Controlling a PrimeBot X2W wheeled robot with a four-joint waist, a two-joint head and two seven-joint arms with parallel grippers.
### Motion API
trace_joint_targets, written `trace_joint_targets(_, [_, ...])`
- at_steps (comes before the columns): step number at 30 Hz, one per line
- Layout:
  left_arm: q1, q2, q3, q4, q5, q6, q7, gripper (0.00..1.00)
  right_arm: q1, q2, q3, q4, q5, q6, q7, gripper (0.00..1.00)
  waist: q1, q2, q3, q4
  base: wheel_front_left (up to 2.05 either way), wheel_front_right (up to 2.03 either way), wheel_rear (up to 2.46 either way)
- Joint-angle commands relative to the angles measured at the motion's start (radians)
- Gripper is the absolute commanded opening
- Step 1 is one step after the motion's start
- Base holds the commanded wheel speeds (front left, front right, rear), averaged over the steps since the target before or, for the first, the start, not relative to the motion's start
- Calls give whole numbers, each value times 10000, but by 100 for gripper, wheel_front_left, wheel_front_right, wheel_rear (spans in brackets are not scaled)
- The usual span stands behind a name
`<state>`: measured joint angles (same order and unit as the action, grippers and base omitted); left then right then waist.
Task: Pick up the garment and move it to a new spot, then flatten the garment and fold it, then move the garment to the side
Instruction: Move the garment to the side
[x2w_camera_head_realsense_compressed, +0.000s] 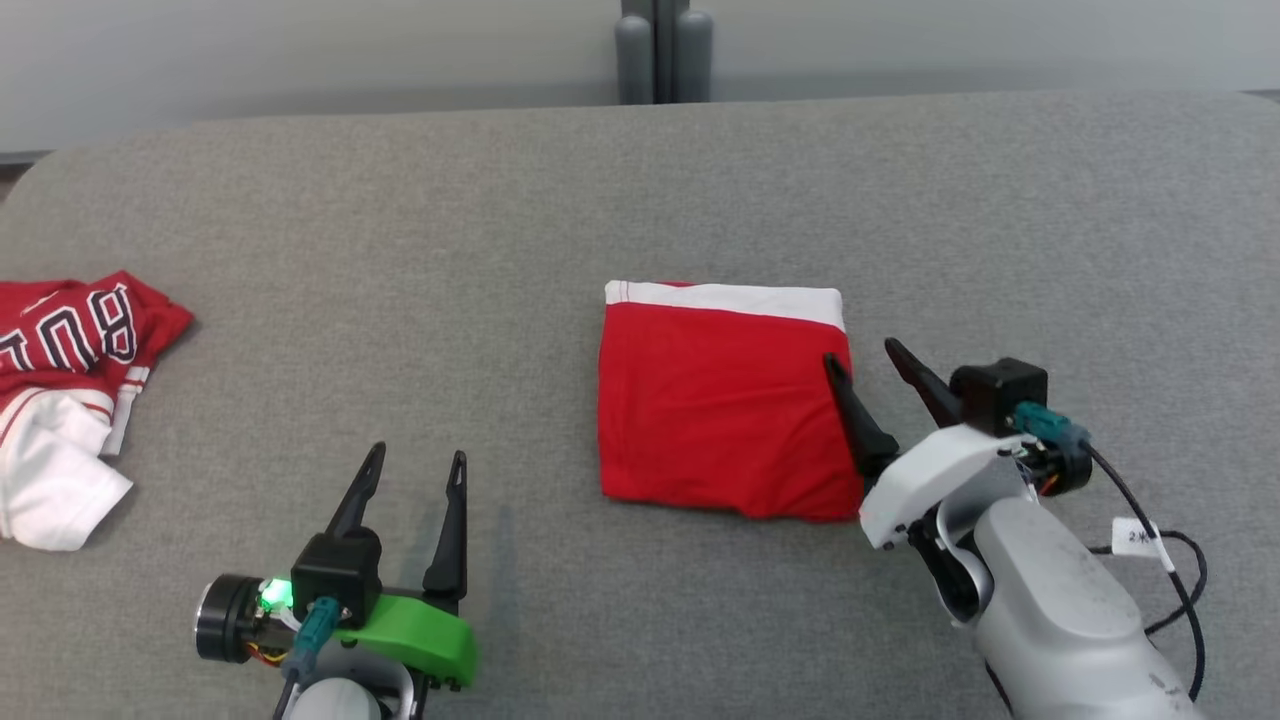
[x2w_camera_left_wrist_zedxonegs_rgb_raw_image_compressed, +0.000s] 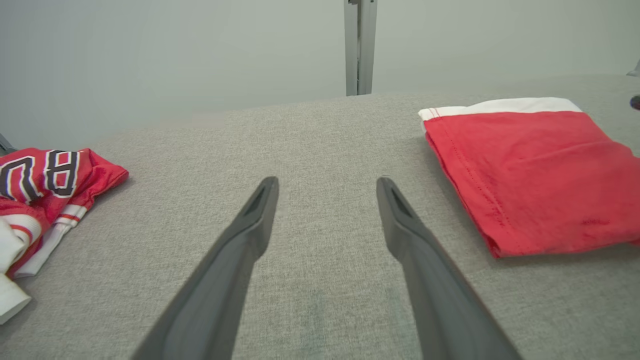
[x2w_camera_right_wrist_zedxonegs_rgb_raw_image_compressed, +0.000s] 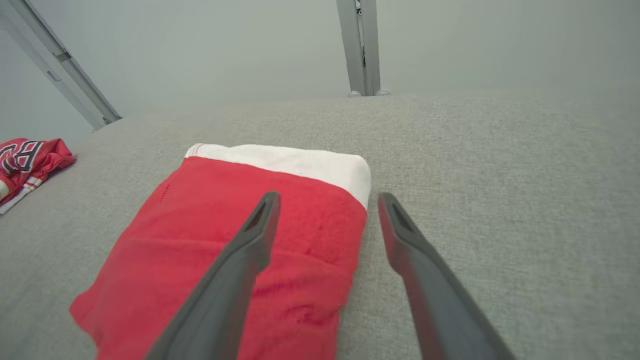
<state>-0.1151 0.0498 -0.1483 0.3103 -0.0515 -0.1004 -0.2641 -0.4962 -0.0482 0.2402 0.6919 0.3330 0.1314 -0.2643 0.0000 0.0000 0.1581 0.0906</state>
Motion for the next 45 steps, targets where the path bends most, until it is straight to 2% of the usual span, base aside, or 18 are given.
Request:
trace_joint_targets(1, [-235,23,-5,45,-42,-31,-2,100,-321,-60,52,351,-46,-15,0,100,0,0,528,543,0,0,0])
trace_joint_targets(9, [-384,21,-196,104,-233,-57,-2,100,-1132,-47,-147,2619,-456,-15,1,100,0,0,757,944,0,0,0])
trace_joint_targets(10, [-361,21,-200,118,-237,-59,-2,100,-1089,-49,-83,2787,-395,-15,11,94,0,0,755,940,0,0,0])
trace_joint_targets(11, [-331,21,-189,137,-234,-60,-2,100,-1023,-46,25,2882,-306,-15,18,43,0,0,736,919,0,0,0])
trace_joint_targets(12, [-271,21,-155,161,-203,-59,-2,100,-939,-43,114,2939,-254,-13,43,0,0,0,693,861,0,0,0])
trace_joint_targets(17, [-37,23,-52,132,-7,-97,-2,100,-632,-77,-328,2541,-398,-18,32,0,0,0,385,304,0,0,0])
trace_joint_targets(20, [67,21,-96,40,46,-120,-2,100,-345,-77,-694,2176,-483,-20,11,0,0,0,146,-290,0,0,0])
trace_joint_targets(31, [291,24,-701,-245,-205,-227,-2,100,520,-49,-852,1526,-638,-15,2,0,0,0,-291,-3391,0,0,0])
trace_joint_targets(37, [344,32,-1215,-343,-410,-289,-2,100,792,-40,-706,1249,-487,-15,2,0,0,0,-187,-4786,0,0,0])
trace_joint_targets(41, [348,36,-1416,-359,-388,-300,-2,100,832,-41,-579,1039,-393,-15,2,0,0,0,-59,-5408,0,0,0])
trace_joint_targets(45, [219,84,-1574,-328,-301,-310,-2,100,780,-40,-475,881,-392,-15,2,0,0,0,164,-5692,0,0,0])
